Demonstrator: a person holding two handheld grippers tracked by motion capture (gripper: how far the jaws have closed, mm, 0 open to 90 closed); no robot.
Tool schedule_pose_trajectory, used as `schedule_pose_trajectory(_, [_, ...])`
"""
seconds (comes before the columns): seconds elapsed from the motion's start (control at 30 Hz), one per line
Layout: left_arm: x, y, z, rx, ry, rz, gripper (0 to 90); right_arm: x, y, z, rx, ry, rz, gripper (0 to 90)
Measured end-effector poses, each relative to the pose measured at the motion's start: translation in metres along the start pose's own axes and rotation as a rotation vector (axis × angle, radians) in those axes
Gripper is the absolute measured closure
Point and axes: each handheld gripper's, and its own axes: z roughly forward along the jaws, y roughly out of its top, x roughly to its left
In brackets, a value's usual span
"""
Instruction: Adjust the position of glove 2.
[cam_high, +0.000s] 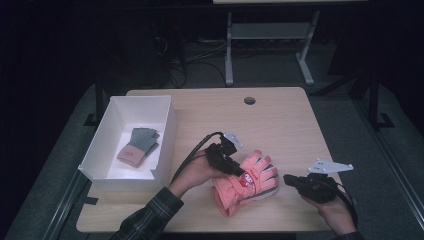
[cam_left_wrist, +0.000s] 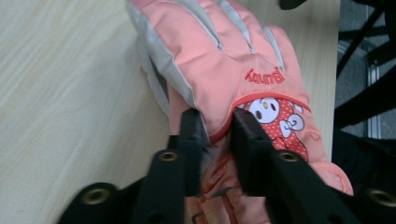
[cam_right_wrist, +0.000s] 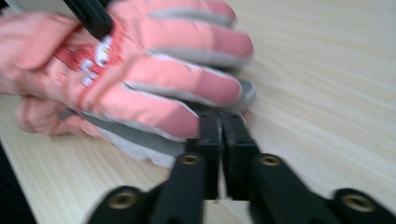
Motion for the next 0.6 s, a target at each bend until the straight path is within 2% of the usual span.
schedule_pose_trajectory(0.07, [0.001, 0.0, -0.002, -0.014, -0.003, -0.003, 67.4, 0.005, 0.003, -0.002, -0.013, 0.003, -0.011, 90.0])
schedule_pose_trajectory(0.2, [-0.002, 0.0, -0.007, -0.039, 0.012, 0.0, 52.1, 0.02, 0.008, -0.001, -0.033, 0.047, -0.031, 90.0])
schedule_pose_trajectory(0.3, [-0.003, 0.0, -0.01, -0.059, 0.019, 0.007, 46.6, 0.032, 0.014, 0.003, -0.042, 0.081, -0.053, 90.0])
schedule_pose_trajectory(0.4, [-0.004, -0.001, -0.014, -0.088, 0.014, -0.003, 42.2, 0.042, 0.019, 0.009, -0.043, 0.104, -0.081, 90.0])
schedule_pose_trajectory(0.47, [-0.003, -0.001, -0.018, -0.095, 0.02, 0.013, 40.0, 0.047, 0.022, 0.013, -0.036, 0.118, -0.093, 90.0])
schedule_pose_trajectory(0.6, [-0.001, -0.003, -0.027, -0.115, 0.037, 0.011, 36.7, 0.055, 0.026, 0.024, -0.008, 0.132, -0.118, 90.0])
